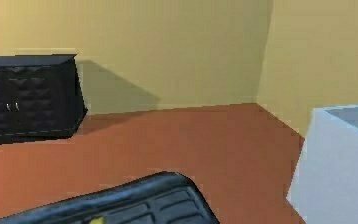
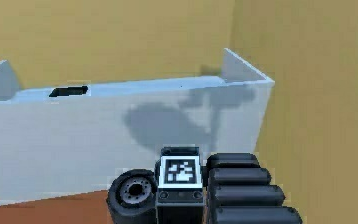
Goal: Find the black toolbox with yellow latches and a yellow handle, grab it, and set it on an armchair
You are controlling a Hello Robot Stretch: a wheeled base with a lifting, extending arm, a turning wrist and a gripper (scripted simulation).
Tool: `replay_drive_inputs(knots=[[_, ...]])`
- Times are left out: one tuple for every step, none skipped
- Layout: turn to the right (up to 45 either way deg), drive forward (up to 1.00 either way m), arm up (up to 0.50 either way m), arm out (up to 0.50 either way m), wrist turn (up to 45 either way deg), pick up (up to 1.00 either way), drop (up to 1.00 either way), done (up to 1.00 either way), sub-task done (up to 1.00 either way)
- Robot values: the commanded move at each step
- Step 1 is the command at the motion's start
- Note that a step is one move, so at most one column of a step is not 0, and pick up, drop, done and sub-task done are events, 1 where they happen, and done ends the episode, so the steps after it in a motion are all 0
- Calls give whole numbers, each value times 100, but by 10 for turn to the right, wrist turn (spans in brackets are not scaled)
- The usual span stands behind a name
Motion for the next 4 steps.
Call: replay_drive_inputs(knots=[[0, 20, 0, 0, 0, 0, 0, 0, 0], [-450, 0, 0, 0, 0, 0, 0, 0, 0], [-60, 0, 0, 0, 0, 0, 0, 0, 0], [0, 100, 0, 0, 0, 0, 0, 0, 0]])
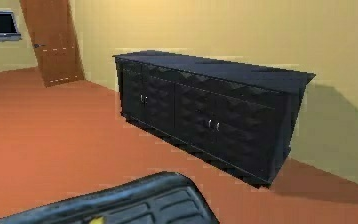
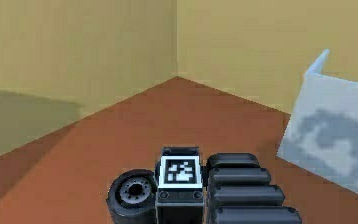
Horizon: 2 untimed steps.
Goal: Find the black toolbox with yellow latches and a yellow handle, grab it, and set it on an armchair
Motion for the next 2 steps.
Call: replay_drive_inputs(knots=[[0, 100, 0, 0, 0, 0, 0, 0, 0], [-30, 0, 0, 0, 0, 0, 0, 0, 0]])
